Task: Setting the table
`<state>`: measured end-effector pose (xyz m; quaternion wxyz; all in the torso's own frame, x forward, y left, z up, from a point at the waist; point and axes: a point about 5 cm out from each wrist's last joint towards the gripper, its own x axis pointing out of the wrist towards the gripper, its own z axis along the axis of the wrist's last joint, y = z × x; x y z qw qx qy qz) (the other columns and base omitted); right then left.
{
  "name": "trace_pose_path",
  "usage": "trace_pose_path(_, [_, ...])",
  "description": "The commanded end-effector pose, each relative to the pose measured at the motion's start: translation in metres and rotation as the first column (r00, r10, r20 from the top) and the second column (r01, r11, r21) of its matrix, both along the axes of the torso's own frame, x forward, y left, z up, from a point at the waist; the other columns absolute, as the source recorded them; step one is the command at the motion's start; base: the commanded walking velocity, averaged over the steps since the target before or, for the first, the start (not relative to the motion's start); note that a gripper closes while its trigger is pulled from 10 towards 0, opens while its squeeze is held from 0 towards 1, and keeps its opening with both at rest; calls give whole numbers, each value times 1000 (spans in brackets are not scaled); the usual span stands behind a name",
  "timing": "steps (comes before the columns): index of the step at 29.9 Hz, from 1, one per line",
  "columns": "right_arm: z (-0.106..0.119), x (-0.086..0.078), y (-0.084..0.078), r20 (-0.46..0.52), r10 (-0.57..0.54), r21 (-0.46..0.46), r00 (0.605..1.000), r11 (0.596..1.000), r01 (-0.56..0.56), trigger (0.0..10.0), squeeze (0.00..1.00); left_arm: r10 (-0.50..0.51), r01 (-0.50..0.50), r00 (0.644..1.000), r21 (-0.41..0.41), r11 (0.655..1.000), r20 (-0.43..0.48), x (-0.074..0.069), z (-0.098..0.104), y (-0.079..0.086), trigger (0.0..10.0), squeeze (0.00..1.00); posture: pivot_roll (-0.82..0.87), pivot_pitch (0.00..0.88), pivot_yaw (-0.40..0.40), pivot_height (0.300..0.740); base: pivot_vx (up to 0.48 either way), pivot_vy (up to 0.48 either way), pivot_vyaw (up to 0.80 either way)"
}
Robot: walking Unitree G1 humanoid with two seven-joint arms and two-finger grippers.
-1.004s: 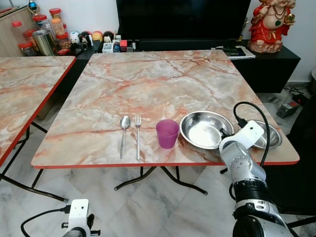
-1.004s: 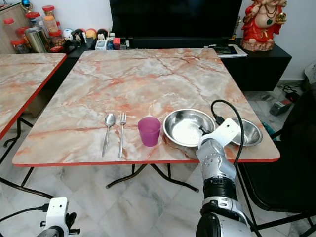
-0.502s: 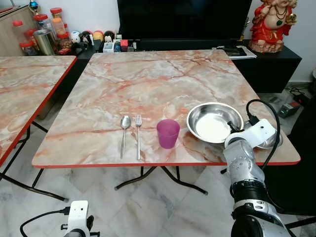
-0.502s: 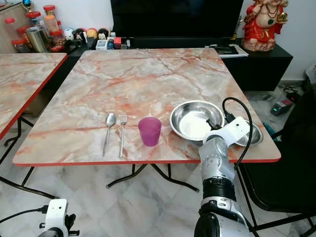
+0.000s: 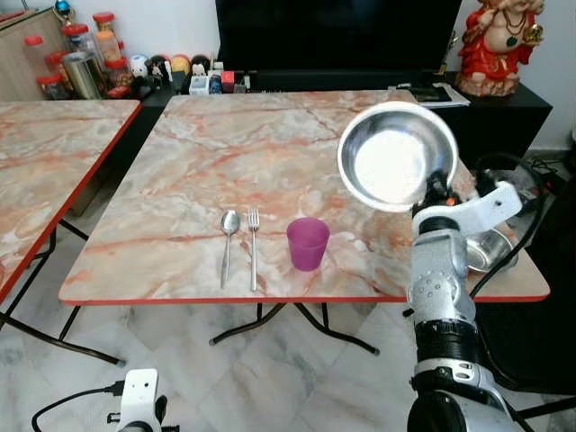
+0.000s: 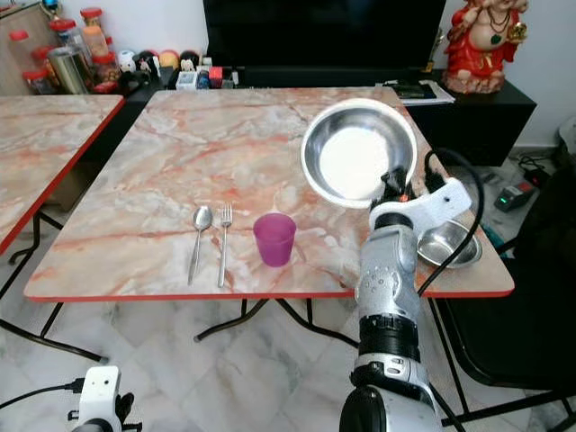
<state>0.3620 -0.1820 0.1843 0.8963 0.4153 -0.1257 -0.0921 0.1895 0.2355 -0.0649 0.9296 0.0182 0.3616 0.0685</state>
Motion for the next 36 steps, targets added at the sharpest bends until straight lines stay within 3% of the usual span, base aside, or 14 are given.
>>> trace_pose_path(1, [24, 2, 0, 104, -4, 13, 995, 1000, 2, 10000, 0, 18, -18, 1000, 4, 1000, 16, 3, 2, 3, 10000, 0, 66, 0, 12, 740, 0, 0, 0])
trace_pose_path(6, [37, 2, 6, 160, 15, 7, 987, 1000, -17, 10000, 0, 31, -31, 999, 5, 1000, 18, 4, 3, 4, 10000, 0, 61, 0, 15, 740, 0, 354, 0])
trace_pose_path(22, [37, 1, 8, 139, 43, -33, 989, 999, -39, 10000, 0, 47, -46, 999, -10, 999, 16, 1, 1, 1, 10000, 0, 52, 0, 3, 740, 0, 480, 0])
trace_pose_path(31, [51, 3, 20, 186, 117, -61, 976, 992, -107, 10000, 0, 71, -70, 997, -12, 997, 23, -1, 1, 3, 10000, 0, 59, 0, -1, 740, 0, 480, 0])
trace_pose_path(36, [48, 3, 22, 184, 142, -30, 973, 990, -139, 10000, 0, 87, -86, 996, -20, 996, 27, -2, 1, 4, 10000, 0, 62, 0, -10, 740, 0, 480, 0])
